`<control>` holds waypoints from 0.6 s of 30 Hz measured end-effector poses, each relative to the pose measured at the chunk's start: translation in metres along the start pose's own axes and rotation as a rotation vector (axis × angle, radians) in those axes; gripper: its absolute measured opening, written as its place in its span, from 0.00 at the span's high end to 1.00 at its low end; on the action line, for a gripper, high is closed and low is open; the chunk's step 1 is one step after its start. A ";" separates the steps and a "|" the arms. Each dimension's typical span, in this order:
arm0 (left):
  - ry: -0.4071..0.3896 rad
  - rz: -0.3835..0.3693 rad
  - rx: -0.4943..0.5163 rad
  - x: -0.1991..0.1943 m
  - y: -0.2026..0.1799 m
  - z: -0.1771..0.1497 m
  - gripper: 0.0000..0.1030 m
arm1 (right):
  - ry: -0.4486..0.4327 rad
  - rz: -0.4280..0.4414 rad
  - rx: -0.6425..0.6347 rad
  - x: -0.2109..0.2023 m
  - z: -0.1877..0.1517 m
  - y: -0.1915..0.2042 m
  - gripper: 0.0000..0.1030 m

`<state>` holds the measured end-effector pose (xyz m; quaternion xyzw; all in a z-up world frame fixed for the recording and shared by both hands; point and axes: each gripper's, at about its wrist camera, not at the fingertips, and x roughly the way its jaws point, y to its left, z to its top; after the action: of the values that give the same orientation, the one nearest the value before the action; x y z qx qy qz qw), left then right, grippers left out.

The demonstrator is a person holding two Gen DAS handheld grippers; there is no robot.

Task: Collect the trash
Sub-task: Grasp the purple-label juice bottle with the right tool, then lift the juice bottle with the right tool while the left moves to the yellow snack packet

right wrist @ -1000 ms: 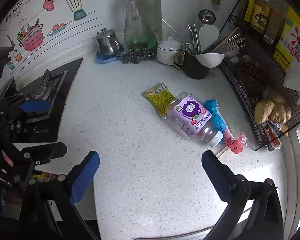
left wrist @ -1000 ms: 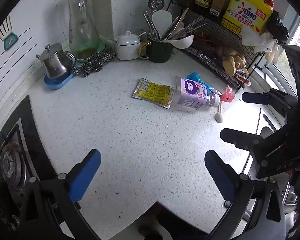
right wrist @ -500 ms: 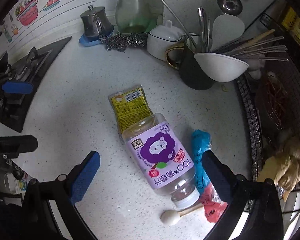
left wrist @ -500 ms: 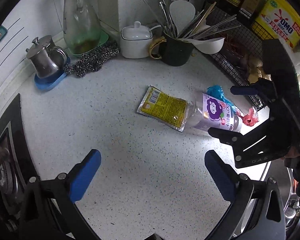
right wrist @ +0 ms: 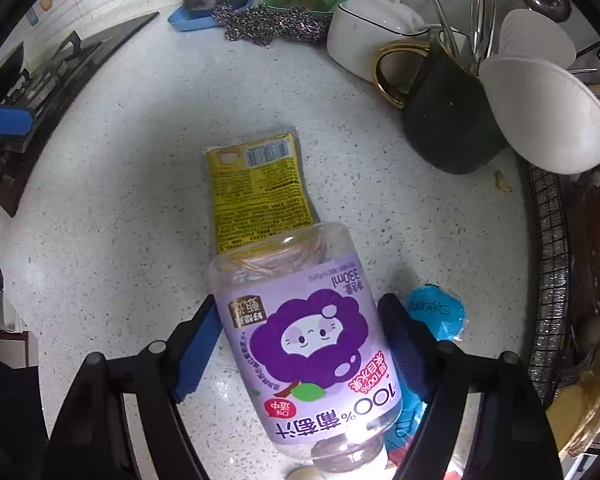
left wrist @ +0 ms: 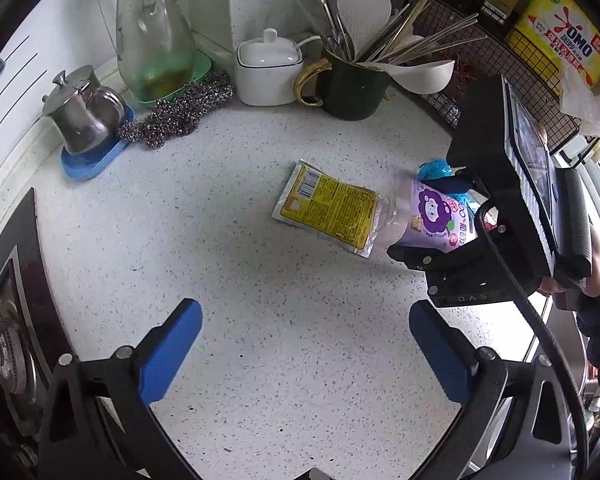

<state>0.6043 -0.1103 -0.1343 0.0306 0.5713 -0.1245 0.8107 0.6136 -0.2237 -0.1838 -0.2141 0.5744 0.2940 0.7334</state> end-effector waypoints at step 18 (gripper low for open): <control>-0.047 -0.091 0.352 -0.026 -0.002 0.032 0.00 | -0.138 -0.042 0.366 -0.093 -0.039 0.008 0.34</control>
<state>0.6252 -0.1143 -0.0985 0.1430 0.5224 -0.2599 0.7994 0.5653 -0.2605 -0.1030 -0.0682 0.5621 0.1832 0.8036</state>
